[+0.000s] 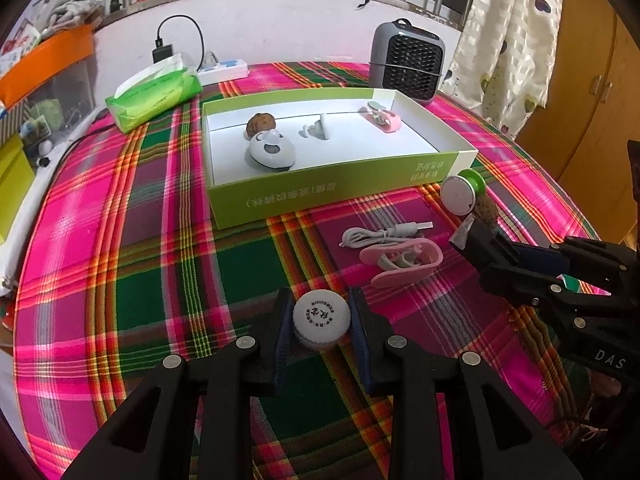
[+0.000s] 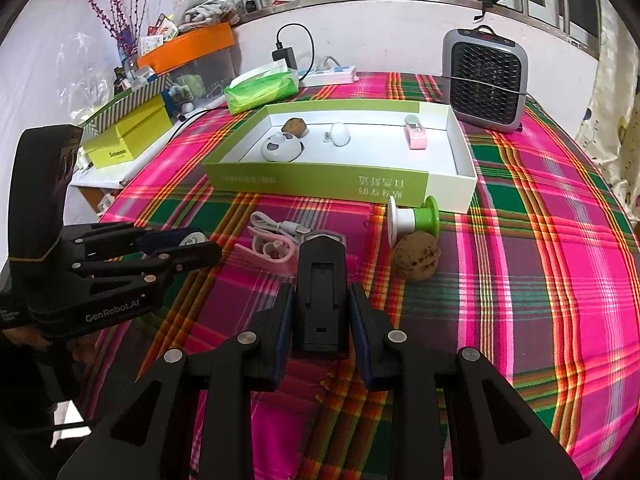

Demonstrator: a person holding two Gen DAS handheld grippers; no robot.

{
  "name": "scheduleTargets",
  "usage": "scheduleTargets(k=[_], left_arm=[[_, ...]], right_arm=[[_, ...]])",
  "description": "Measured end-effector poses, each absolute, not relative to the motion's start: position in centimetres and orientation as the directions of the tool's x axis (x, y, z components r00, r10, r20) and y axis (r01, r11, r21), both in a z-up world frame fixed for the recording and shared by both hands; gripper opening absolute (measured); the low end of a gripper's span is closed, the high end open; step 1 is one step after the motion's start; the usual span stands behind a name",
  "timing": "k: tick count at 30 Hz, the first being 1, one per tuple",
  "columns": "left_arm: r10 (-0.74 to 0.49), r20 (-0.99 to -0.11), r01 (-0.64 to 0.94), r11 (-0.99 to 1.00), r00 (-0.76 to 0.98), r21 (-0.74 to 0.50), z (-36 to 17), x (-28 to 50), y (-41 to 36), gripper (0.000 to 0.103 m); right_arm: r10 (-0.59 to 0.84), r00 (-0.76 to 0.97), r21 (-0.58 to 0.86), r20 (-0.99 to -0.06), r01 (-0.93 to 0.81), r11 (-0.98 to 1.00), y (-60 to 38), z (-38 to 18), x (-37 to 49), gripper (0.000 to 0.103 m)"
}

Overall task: Organize objects
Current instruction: 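Lift the white tin with left tool while right tool lifts the black case, then lower the white tin into the white box while right tool lowers the black case there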

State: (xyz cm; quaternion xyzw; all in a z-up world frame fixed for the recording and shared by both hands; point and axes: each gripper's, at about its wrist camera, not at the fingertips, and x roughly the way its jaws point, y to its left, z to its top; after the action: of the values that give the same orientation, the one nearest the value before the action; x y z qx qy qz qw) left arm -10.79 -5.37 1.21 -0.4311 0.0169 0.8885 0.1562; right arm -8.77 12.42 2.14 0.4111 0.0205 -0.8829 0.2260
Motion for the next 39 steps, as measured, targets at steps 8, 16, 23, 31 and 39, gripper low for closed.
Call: scheduleTargets(k=[8, 16, 23, 31, 39], left_arm=[[0.269, -0.748, -0.294, -0.95, -0.607, -0.103, 2.6, -10.8, -5.5, 0.025], [0.281, -0.727, -0.299, -0.948, -0.627, -0.108, 4.0, -11.5, -5.4, 0.025], [0.292, -0.712, -0.32, -0.942, -0.639, -0.099, 5.2, -13.0, -4.8, 0.025], [0.314, -0.703, -0.349, -0.932, -0.637, -0.1, 6.0, -15.7, -3.4, 0.025], [0.324, -0.709, -0.355, -0.928, -0.626, -0.11, 5.8, -18.9, -2.7, 0.025]], right_arm=[[-0.389, -0.57, 0.152, -0.724, 0.418, -0.896, 12.6, 2.6, -9.1, 0.028], [-0.402, -0.586, 0.155, -0.703, 0.426, -0.892, 12.9, 4.0, -9.7, 0.028], [-0.399, -0.607, 0.146, -0.687, 0.423, -0.895, 13.2, 5.5, -11.2, 0.028], [-0.417, -0.603, 0.165, -0.68, 0.428, -0.888, 13.8, 7.0, -15.2, 0.028], [-0.423, -0.582, 0.188, -0.695, 0.42, -0.888, 13.6, 7.2, -19.3, 0.028]])
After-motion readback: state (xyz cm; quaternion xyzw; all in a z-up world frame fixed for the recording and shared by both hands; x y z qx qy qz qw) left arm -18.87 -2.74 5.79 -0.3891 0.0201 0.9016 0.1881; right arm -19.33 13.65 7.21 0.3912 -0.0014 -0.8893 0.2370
